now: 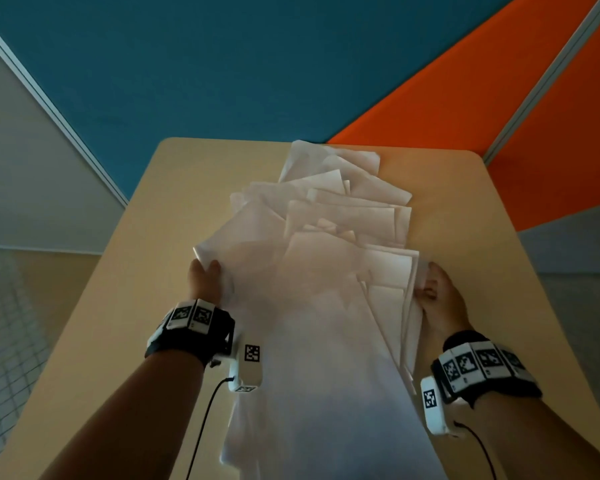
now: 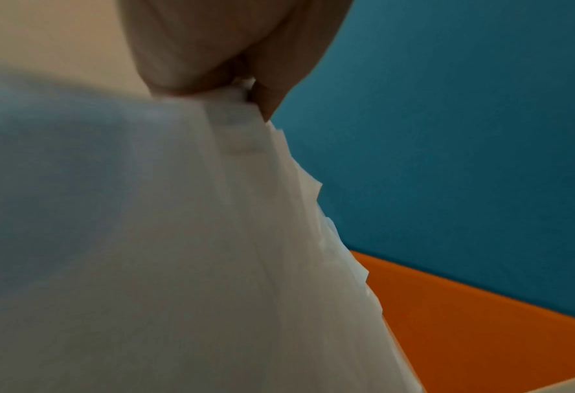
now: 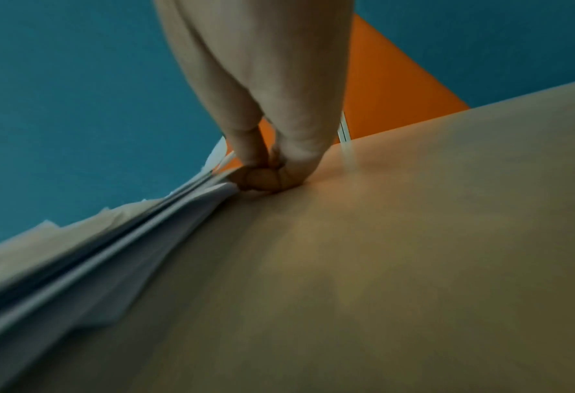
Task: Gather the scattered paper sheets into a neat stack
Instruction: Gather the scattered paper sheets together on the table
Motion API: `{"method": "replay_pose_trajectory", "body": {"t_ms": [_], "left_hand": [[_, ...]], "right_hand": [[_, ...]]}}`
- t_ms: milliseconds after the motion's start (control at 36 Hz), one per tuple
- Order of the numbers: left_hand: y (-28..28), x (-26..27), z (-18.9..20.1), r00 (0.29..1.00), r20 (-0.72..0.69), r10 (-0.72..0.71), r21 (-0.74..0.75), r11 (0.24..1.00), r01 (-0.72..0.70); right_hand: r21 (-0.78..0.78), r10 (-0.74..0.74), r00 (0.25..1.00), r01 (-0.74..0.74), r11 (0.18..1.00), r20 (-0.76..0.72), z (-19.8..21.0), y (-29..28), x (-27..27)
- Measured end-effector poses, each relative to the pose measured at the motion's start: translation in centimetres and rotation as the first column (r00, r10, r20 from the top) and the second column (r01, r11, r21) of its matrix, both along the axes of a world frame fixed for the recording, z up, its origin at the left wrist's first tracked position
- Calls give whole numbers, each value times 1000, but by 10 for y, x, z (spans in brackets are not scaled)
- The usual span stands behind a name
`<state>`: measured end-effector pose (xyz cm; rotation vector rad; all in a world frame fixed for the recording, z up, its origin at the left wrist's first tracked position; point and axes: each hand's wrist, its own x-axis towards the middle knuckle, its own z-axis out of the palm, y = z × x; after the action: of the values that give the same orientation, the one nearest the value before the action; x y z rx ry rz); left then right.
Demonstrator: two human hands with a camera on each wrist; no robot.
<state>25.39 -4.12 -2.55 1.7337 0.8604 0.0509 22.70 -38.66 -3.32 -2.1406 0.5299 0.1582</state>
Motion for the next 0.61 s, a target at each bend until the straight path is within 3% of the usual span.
{"method": "replay_pose_trajectory", "body": {"t_ms": [83,250,417,500,611], "left_hand": [[6,3,1,999,35,-34,11,999,34],[8,20,4,963,87,-254,26,967,252],[-4,35,20,913,90,-399,33,917,397],[-8,41,26,926,21,-378,58,925,376],[12,23,4,973,-78,-216,-75,975,211]], "right_hand": [[-57,12,999,-9,998,51,2,-2,2],[-183,168,984,-154,971,61,9,5,11],[-184,197,979,-185,965,48,15,21,16],[-55,120,993,-120,991,1,18,30,14],[36,-81,996,83,996,-48,13,22,4]]}}
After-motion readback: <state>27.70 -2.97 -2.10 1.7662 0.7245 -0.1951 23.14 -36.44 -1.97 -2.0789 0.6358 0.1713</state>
